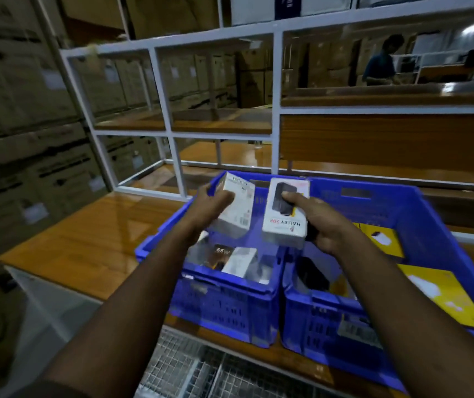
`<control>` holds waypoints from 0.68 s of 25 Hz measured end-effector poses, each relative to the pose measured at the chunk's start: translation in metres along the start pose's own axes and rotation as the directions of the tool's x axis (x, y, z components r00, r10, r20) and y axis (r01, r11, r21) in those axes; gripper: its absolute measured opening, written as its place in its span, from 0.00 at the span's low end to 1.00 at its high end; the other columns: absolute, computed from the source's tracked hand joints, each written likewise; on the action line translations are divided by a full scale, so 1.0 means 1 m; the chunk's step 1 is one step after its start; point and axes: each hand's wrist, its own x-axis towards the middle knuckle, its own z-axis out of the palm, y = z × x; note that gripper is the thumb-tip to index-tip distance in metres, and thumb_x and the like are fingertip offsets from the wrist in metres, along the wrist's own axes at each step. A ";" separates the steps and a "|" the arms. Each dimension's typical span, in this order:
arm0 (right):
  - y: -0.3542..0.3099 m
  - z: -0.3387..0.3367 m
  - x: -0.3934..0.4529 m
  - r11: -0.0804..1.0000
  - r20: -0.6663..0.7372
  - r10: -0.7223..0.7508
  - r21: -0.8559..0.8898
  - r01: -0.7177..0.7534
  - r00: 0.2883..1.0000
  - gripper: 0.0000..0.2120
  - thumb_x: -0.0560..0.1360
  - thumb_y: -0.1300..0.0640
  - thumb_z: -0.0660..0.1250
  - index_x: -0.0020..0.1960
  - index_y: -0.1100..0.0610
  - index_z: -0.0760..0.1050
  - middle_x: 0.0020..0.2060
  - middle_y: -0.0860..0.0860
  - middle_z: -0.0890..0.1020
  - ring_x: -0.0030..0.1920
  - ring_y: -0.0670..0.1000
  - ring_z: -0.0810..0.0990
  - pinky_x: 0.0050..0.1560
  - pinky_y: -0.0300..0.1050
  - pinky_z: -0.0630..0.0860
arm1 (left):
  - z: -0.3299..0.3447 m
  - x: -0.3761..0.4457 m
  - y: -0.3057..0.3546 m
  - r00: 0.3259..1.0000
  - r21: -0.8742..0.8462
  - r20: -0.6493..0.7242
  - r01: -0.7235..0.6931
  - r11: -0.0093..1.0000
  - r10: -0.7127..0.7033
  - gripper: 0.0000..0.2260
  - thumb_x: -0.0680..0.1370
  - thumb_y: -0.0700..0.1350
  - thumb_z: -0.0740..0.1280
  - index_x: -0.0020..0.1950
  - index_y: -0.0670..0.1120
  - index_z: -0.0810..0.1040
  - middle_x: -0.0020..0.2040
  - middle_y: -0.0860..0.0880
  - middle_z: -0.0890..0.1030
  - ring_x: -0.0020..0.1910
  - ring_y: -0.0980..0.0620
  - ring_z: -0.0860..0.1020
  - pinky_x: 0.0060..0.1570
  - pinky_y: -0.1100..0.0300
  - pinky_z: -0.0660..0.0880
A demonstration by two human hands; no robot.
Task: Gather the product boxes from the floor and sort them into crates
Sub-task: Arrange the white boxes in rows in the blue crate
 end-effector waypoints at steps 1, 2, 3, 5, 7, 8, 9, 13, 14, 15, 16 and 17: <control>0.003 0.010 0.009 0.999 -0.010 0.005 -0.041 -0.006 1.000 0.18 0.76 0.53 0.70 0.64 0.57 0.75 0.51 0.58 0.84 0.42 0.57 0.85 0.38 0.50 0.81 | -0.017 0.007 -0.004 0.999 0.127 0.053 -0.006 0.992 0.000 0.10 0.76 0.49 0.69 0.55 0.47 0.78 0.47 0.48 0.85 0.42 0.53 0.83 0.45 0.52 0.80; 0.007 0.021 0.019 0.998 -0.019 0.015 -0.067 -0.016 1.000 0.21 0.76 0.54 0.70 0.66 0.58 0.72 0.53 0.58 0.84 0.42 0.56 0.85 0.37 0.50 0.82 | -0.034 0.013 -0.009 0.987 0.259 0.143 0.029 0.965 -0.068 0.11 0.75 0.50 0.69 0.55 0.48 0.79 0.47 0.47 0.85 0.42 0.52 0.83 0.45 0.50 0.81; 0.011 0.035 0.026 0.995 -0.023 0.033 -0.089 -0.035 0.999 0.22 0.76 0.55 0.71 0.66 0.57 0.70 0.53 0.58 0.84 0.43 0.56 0.85 0.38 0.50 0.82 | -0.049 0.019 -0.013 0.956 0.403 0.228 0.081 0.912 -0.186 0.13 0.75 0.52 0.70 0.57 0.48 0.79 0.48 0.46 0.84 0.41 0.51 0.83 0.42 0.51 0.82; 0.017 0.058 0.035 0.976 0.015 0.080 -0.204 -0.075 0.997 0.16 0.76 0.53 0.69 0.62 0.54 0.71 0.51 0.56 0.84 0.44 0.55 0.84 0.40 0.49 0.81 | -0.071 0.023 -0.019 0.855 0.684 0.314 0.098 0.723 -0.414 0.19 0.76 0.59 0.69 0.59 0.47 0.78 0.50 0.47 0.82 0.42 0.50 0.80 0.39 0.57 0.79; 0.028 0.078 0.045 0.927 0.077 0.115 -0.367 -0.079 0.990 0.10 0.78 0.50 0.67 0.58 0.51 0.73 0.49 0.53 0.83 0.44 0.53 0.82 0.40 0.47 0.79 | -0.087 0.034 -0.028 0.848 0.866 0.319 -0.079 0.495 -0.423 0.24 0.73 0.66 0.68 0.58 0.48 0.77 0.57 0.48 0.80 0.50 0.49 0.78 0.47 0.57 0.75; 0.035 0.087 0.051 0.900 0.100 0.125 -0.431 -0.070 0.987 0.11 0.78 0.49 0.66 0.58 0.51 0.73 0.49 0.52 0.83 0.45 0.52 0.81 0.40 0.46 0.78 | -0.095 0.041 -0.033 0.868 0.889 0.319 -0.135 0.437 -0.381 0.27 0.71 0.67 0.69 0.59 0.48 0.77 0.59 0.49 0.79 0.52 0.49 0.77 0.49 0.56 0.73; 0.042 0.095 0.056 0.866 0.113 0.118 -0.498 -0.047 0.987 0.12 0.78 0.49 0.66 0.59 0.53 0.75 0.48 0.51 0.83 0.43 0.51 0.81 0.40 0.47 0.77 | -0.101 0.047 -0.035 0.882 0.884 0.322 -0.149 0.443 -0.344 0.29 0.69 0.68 0.70 0.59 0.47 0.78 0.58 0.50 0.79 0.52 0.49 0.77 0.50 0.55 0.72; 0.059 0.099 0.071 0.637 0.053 0.077 -0.771 -0.008 0.996 0.12 0.78 0.43 0.65 0.46 0.51 0.78 0.31 0.45 0.74 0.32 0.46 0.71 0.34 0.41 0.66 | -0.116 0.072 -0.040 0.875 0.825 0.373 -0.161 0.542 -0.308 0.28 0.69 0.68 0.71 0.59 0.49 0.79 0.54 0.50 0.83 0.52 0.47 0.81 0.54 0.50 0.77; 0.059 0.099 0.070 0.627 0.037 0.100 -0.778 -0.034 0.994 0.13 0.78 0.43 0.64 0.42 0.51 0.78 0.30 0.45 0.74 0.32 0.48 0.72 0.34 0.41 0.65 | -0.115 0.075 -0.040 0.881 0.803 0.376 -0.155 0.576 -0.286 0.29 0.70 0.67 0.70 0.64 0.50 0.77 0.58 0.51 0.82 0.54 0.48 0.80 0.57 0.50 0.77; 0.060 0.099 0.069 0.643 0.029 0.131 -0.763 -0.062 0.991 0.14 0.79 0.43 0.63 0.43 0.52 0.79 0.33 0.46 0.76 0.35 0.49 0.75 0.35 0.41 0.66 | -0.112 0.077 -0.041 0.894 0.773 0.373 -0.150 0.616 -0.250 0.30 0.72 0.65 0.70 0.68 0.51 0.74 0.62 0.51 0.80 0.57 0.50 0.79 0.60 0.51 0.76; 0.062 0.097 0.070 0.661 0.025 0.158 -0.746 -0.087 0.987 0.17 0.79 0.42 0.62 0.49 0.54 0.80 0.38 0.47 0.79 0.42 0.51 0.78 0.38 0.39 0.70 | -0.108 0.080 -0.042 0.902 0.735 0.377 -0.155 0.661 -0.208 0.30 0.73 0.64 0.70 0.71 0.51 0.71 0.64 0.51 0.78 0.59 0.51 0.78 0.61 0.53 0.74; 0.062 0.096 0.068 0.665 0.013 0.189 -0.737 -0.118 0.982 0.23 0.78 0.39 0.61 0.58 0.56 0.79 0.48 0.48 0.81 0.52 0.51 0.79 0.44 0.36 0.73 | -0.102 0.082 -0.044 0.904 0.690 0.395 -0.172 0.703 -0.166 0.30 0.74 0.62 0.70 0.72 0.51 0.71 0.65 0.51 0.78 0.60 0.52 0.77 0.61 0.55 0.74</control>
